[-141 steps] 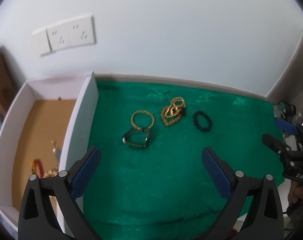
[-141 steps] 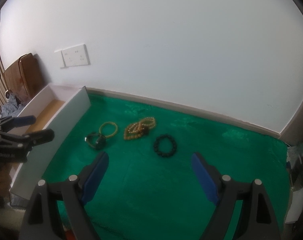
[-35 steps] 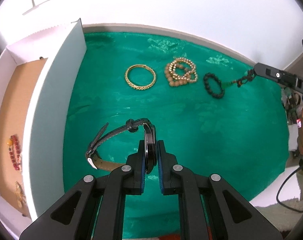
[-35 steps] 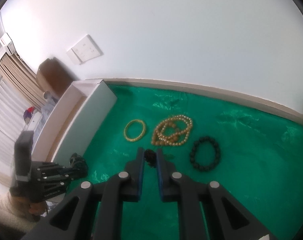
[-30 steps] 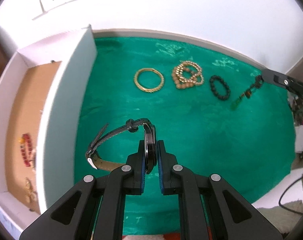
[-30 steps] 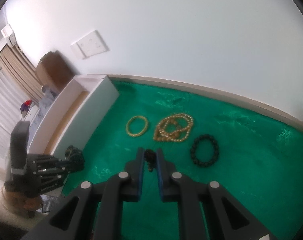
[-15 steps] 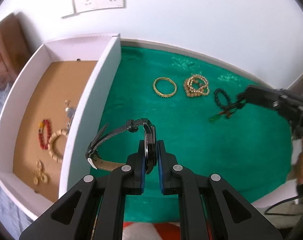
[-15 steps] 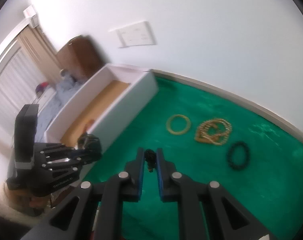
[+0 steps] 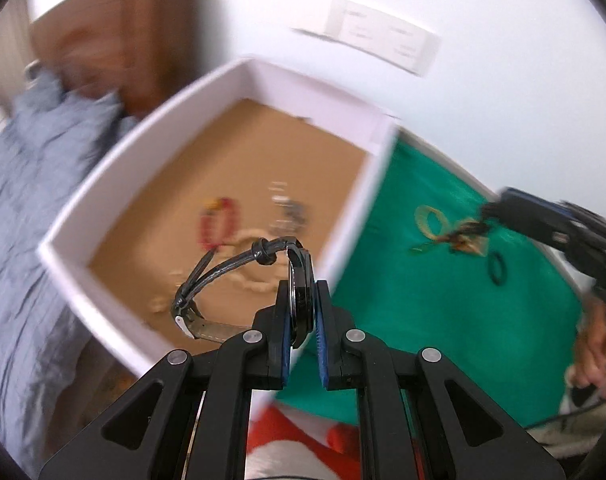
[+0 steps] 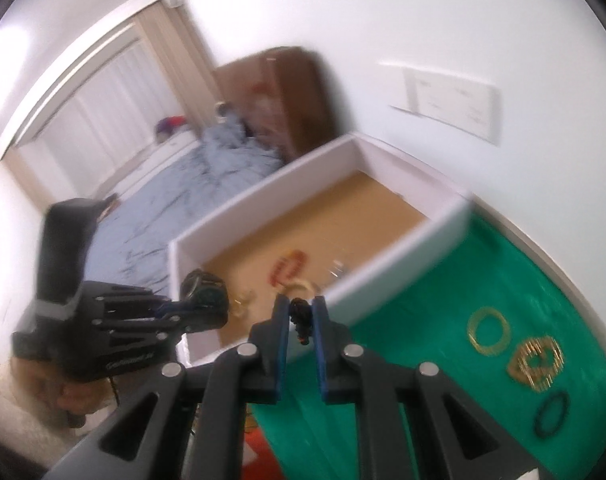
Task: Organize jewelry
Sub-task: 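Carry the watch and gold chain into the white box and open both grippers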
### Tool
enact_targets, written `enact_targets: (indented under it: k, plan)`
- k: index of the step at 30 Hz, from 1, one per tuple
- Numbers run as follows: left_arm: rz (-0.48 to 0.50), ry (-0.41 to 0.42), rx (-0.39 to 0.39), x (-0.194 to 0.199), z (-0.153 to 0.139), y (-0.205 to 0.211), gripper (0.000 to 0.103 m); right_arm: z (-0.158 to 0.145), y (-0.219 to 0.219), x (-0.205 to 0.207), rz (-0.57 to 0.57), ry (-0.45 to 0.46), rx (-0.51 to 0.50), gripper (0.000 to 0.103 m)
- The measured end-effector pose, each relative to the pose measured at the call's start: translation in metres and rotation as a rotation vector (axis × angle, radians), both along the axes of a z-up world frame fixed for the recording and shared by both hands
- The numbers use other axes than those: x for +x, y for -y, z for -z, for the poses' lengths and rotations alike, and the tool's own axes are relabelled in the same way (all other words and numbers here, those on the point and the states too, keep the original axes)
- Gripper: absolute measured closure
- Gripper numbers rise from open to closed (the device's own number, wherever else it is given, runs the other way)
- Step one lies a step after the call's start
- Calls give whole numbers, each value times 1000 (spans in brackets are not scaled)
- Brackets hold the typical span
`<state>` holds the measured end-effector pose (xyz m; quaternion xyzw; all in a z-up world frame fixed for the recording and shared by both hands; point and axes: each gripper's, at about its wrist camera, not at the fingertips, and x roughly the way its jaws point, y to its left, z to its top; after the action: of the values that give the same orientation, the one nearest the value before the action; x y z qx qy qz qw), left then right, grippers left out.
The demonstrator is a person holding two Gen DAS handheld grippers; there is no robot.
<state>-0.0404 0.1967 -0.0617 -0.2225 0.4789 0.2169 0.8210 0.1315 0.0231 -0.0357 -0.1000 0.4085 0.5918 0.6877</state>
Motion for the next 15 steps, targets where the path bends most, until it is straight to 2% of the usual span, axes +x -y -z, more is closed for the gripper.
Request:
enact_targets:
  k: [3, 7, 11, 15]
  plan:
    - [-82, -15, -6, -13, 8, -34, 94, 1, -29, -7, -56, -2, 8, 91]
    - [-140, -37, -12, -22, 23, -67, 94, 12, -72, -22, -142, -33, -5, 91]
    - [-157, -62, -21, -21, 43, -92, 94, 40, -108, -37, -207, -90, -57, 91]
    - [-169, -86, -45, -16, 65, -111, 94, 69, -125, -51, -230, -91, -119, 91]
